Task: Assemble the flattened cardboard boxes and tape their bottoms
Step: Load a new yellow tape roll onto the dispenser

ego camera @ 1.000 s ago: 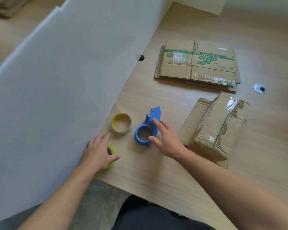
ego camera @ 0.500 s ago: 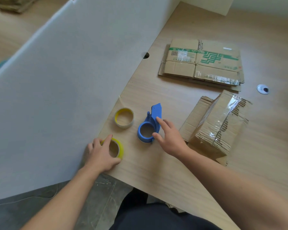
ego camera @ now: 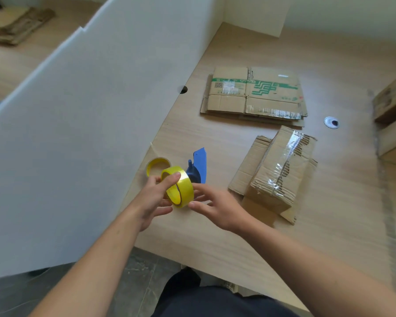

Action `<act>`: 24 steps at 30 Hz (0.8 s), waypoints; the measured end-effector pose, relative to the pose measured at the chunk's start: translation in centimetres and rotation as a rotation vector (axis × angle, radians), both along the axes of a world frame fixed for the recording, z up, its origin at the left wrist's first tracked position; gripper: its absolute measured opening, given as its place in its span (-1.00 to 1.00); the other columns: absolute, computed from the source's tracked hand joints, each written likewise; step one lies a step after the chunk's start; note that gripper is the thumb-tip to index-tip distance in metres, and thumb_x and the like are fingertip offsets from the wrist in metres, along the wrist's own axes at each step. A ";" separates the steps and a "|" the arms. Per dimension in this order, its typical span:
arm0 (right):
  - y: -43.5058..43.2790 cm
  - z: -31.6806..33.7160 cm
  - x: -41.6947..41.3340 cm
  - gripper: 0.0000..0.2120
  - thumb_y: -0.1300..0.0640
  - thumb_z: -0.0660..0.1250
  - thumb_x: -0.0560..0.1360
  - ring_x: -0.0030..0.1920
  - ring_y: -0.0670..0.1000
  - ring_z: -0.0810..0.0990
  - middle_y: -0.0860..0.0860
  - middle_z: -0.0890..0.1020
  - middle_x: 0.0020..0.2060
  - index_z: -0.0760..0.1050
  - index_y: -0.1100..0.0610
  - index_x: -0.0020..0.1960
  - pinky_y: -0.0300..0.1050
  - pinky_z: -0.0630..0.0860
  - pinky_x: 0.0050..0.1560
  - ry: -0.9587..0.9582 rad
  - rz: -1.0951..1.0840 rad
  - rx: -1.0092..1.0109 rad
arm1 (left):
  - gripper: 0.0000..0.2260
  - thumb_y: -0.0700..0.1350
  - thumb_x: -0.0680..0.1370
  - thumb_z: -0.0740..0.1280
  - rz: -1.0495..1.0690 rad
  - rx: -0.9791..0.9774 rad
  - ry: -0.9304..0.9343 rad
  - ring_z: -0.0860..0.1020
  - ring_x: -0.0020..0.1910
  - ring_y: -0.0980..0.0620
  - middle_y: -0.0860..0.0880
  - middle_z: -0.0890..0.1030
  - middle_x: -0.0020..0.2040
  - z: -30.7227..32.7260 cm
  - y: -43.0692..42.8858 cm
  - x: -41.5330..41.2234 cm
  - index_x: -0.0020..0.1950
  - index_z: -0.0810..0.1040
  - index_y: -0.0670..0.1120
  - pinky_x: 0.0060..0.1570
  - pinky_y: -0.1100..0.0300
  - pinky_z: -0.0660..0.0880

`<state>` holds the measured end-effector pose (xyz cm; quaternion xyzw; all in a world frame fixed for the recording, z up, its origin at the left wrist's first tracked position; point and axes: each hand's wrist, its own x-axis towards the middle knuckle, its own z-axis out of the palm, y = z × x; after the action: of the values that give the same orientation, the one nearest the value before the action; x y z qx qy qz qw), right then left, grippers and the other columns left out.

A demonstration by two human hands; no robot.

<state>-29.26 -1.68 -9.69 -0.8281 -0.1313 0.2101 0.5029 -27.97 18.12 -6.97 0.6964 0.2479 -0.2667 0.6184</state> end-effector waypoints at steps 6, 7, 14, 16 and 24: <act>-0.9 0.3 -1.2 -0.78 0.08 0.44 0.54 0.01 -0.14 0.64 -0.16 0.63 0.00 0.54 -0.09 0.15 -0.17 0.55 0.02 0.063 -0.197 0.185 | -0.31 0.45 0.31 0.31 -0.074 0.070 0.001 0.68 -0.05 -0.07 -0.09 0.68 0.00 1.4 -2.3 0.3 0.22 0.47 -0.02 -0.12 0.08 0.61; -1.1 0.6 -1.3 -0.79 0.09 0.42 0.55 -0.02 -0.11 0.65 -0.14 0.63 0.01 0.52 -0.11 0.14 -0.13 0.56 0.00 0.069 -0.213 0.221 | -0.38 0.41 0.38 0.32 -0.060 0.072 -0.030 0.69 -0.05 -0.07 -0.08 0.68 0.00 1.5 -2.5 0.3 0.21 0.47 -0.03 -0.11 0.06 0.61; -2.1 2.3 -1.1 -0.57 0.17 0.21 0.64 0.00 0.05 0.71 0.01 0.61 0.12 0.32 -0.25 0.39 -0.09 0.60 -0.08 0.145 -0.416 0.475 | -0.83 -0.23 0.60 0.34 -0.013 0.037 -0.376 0.68 -0.12 0.11 -0.14 0.61 0.11 1.8 -3.5 -0.2 0.13 0.46 -0.04 -0.16 0.13 0.65; -2.6 2.6 -0.7 -0.53 0.23 0.14 0.66 -0.02 0.14 0.72 0.10 0.57 0.16 0.26 -0.13 0.50 -0.06 0.59 -0.09 0.219 -0.484 0.560 | -0.76 -0.26 0.59 0.35 -0.011 0.021 -0.474 0.68 -0.12 0.11 -0.06 0.60 0.12 1.9 -3.8 -0.4 0.17 0.50 0.02 -0.18 0.22 0.62; -3.6 3.5 0.1 -0.60 0.27 0.12 0.61 -0.02 0.21 0.72 0.07 0.63 0.06 0.53 -0.08 0.28 -0.08 0.60 -0.17 0.390 -0.553 0.701 | -0.54 -0.21 0.52 0.46 -0.103 0.096 -0.728 0.62 0.08 0.08 0.00 0.55 0.20 2.9 -5.3 -0.5 0.36 0.49 0.11 0.03 0.20 0.58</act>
<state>-29.20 -5.28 -6.22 -0.5579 0.1275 0.1629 0.8037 -28.47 12.80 -4.11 0.7853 -0.0114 -0.0204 0.6186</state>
